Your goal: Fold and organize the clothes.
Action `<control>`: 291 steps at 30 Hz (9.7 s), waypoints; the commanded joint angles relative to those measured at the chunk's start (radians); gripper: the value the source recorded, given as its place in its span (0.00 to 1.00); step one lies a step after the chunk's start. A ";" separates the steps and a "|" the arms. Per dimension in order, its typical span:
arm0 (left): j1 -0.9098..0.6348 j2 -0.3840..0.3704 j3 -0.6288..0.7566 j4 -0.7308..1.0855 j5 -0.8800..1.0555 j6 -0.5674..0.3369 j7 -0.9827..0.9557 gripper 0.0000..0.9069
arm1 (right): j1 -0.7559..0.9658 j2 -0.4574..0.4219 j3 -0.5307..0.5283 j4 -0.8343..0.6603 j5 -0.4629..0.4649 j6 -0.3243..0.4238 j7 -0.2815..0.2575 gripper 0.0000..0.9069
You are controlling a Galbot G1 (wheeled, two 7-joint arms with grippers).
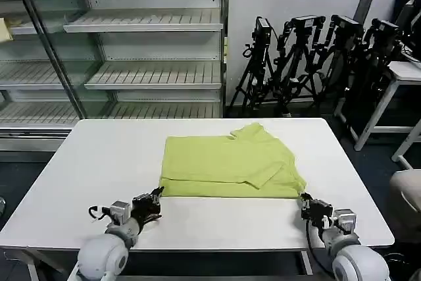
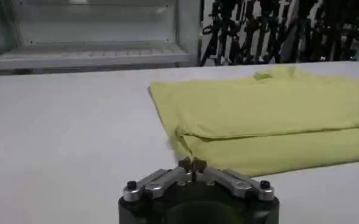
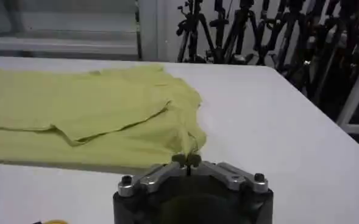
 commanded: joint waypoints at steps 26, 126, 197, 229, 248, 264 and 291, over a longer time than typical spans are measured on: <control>0.298 0.040 -0.231 -0.305 -0.041 -0.073 0.006 1.00 | -0.014 -0.004 0.019 0.229 -0.030 -0.004 0.004 1.00; -0.388 0.095 0.072 0.278 -0.187 -0.005 0.059 0.02 | 0.676 0.035 -0.393 -0.377 0.133 -0.021 0.132 0.00; -0.064 0.109 -0.060 0.022 -0.132 -0.011 0.063 0.02 | 0.367 -0.029 -0.283 -0.198 0.116 -0.020 0.113 0.00; -0.026 -0.055 0.016 0.004 -0.277 -0.004 -0.401 1.00 | 0.169 -0.059 -0.057 -0.078 0.096 -0.019 0.059 1.00; -0.040 -0.104 0.034 0.029 -0.306 -0.004 -0.383 0.02 | 0.160 -0.073 -0.056 -0.084 0.097 -0.016 0.053 1.00; -0.046 -0.064 -0.005 0.008 -0.259 -0.005 -0.361 0.02 | 0.159 -0.063 -0.065 -0.100 0.089 -0.002 0.052 1.00; -0.007 0.194 -0.179 -0.201 -0.315 -0.002 -0.071 0.02 | 0.208 -0.080 -0.112 -0.058 0.007 -0.017 0.051 1.00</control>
